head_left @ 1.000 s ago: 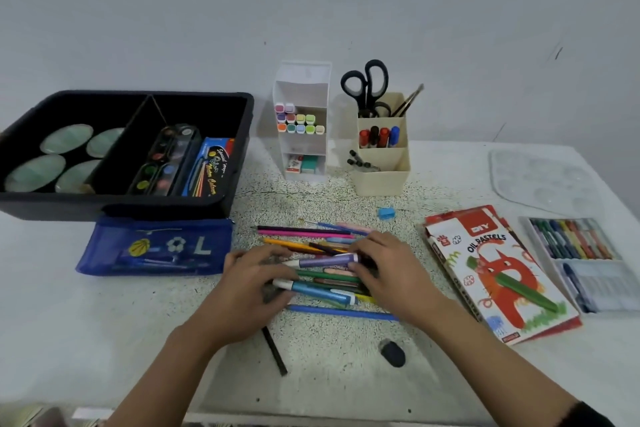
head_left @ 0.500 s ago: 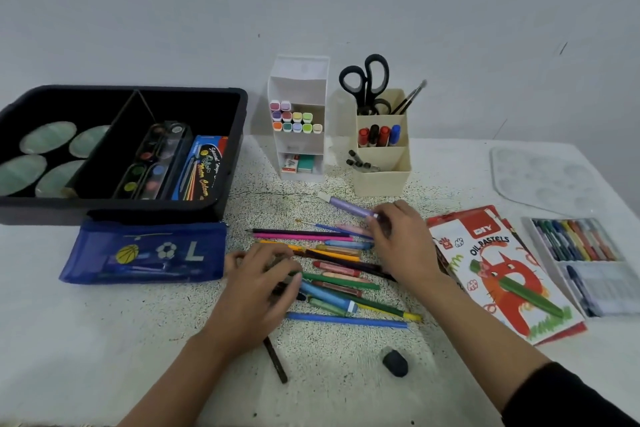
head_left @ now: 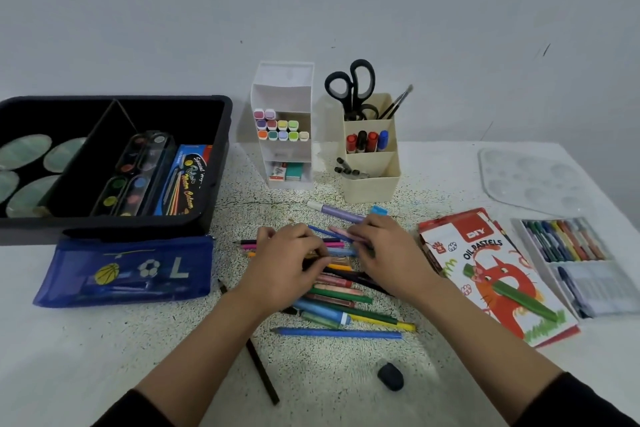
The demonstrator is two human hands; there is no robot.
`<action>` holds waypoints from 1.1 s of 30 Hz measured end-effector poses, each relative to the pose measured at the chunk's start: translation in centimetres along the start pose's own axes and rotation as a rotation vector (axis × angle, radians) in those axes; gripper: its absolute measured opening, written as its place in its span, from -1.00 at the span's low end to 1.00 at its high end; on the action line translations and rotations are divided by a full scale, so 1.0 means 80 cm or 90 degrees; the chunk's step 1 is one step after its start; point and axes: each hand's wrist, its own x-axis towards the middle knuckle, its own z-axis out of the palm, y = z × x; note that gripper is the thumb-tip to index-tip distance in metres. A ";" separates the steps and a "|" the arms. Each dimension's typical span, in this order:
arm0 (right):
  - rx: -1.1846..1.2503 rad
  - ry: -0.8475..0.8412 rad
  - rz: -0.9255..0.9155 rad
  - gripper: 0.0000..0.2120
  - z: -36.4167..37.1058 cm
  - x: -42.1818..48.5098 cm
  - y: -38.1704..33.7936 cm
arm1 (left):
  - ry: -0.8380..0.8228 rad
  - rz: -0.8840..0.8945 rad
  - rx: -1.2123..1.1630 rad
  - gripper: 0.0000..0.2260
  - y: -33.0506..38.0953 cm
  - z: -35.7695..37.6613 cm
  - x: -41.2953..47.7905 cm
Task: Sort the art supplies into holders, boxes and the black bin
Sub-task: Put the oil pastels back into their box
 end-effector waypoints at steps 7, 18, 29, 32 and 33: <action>-0.009 -0.094 0.051 -0.90 -0.012 0.016 -0.009 | -0.174 -0.037 0.038 -0.86 0.009 -0.027 0.027; 0.214 0.082 0.145 -0.89 -0.051 -0.027 -0.001 | -0.074 0.070 -0.041 -0.87 0.042 -0.046 0.029; 0.261 0.257 0.223 -0.82 -0.164 -0.122 0.087 | -0.014 0.030 -0.449 -0.87 0.219 0.016 0.086; 0.251 0.254 0.259 -0.82 -0.187 -0.154 0.135 | -0.036 0.002 -0.475 -0.81 0.269 0.042 0.096; 0.251 0.247 0.269 -0.81 -0.195 -0.165 0.152 | -0.050 -0.001 -0.464 -0.82 0.285 0.051 0.099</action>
